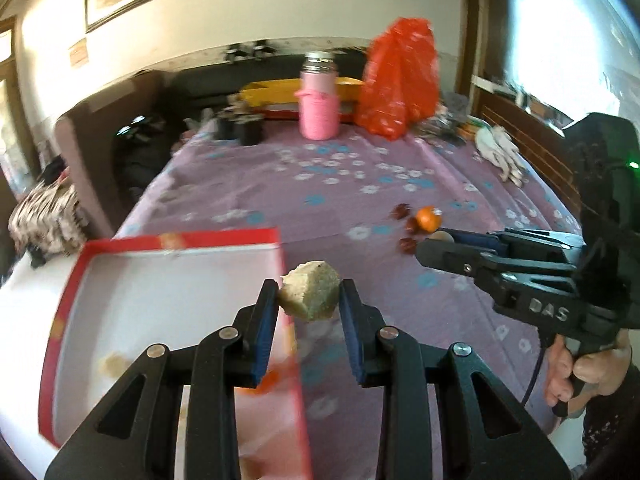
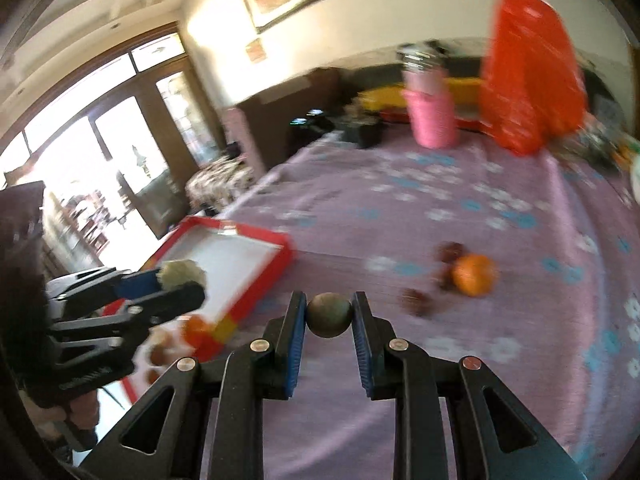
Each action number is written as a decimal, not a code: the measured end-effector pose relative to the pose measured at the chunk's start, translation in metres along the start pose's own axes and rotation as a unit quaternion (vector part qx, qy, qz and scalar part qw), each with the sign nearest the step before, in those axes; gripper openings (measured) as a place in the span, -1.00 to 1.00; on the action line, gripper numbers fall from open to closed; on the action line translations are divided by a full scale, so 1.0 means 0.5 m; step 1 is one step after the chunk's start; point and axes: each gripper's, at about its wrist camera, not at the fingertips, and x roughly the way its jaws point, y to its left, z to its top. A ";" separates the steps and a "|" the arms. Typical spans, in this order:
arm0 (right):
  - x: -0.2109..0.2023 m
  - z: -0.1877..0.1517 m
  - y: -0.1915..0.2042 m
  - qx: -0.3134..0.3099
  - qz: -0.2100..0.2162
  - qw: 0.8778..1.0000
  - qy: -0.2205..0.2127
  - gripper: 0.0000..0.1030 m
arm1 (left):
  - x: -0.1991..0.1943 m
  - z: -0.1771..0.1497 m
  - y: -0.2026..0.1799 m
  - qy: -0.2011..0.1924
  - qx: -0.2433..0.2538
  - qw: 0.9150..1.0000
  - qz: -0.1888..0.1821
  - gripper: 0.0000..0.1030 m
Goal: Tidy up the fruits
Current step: 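Carry the cake in the left tool into the tray and release while the right tool drops its kiwi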
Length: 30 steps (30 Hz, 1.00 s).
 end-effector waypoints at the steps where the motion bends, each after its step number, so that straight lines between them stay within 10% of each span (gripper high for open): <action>1: 0.002 0.003 0.027 -0.011 0.008 1.000 0.000 -0.55 | -0.009 -0.006 0.018 -0.003 -0.008 1.000 0.006 -0.44; 12: 0.079 -0.030 0.268 -0.096 0.078 0.992 0.037 -0.56 | -0.071 -0.110 0.235 -0.001 -0.082 0.991 0.101 -0.44; 30: 0.194 -0.064 0.374 -0.135 0.085 0.983 0.086 -0.55 | -0.071 -0.155 0.260 0.007 -0.097 0.992 0.075 -0.44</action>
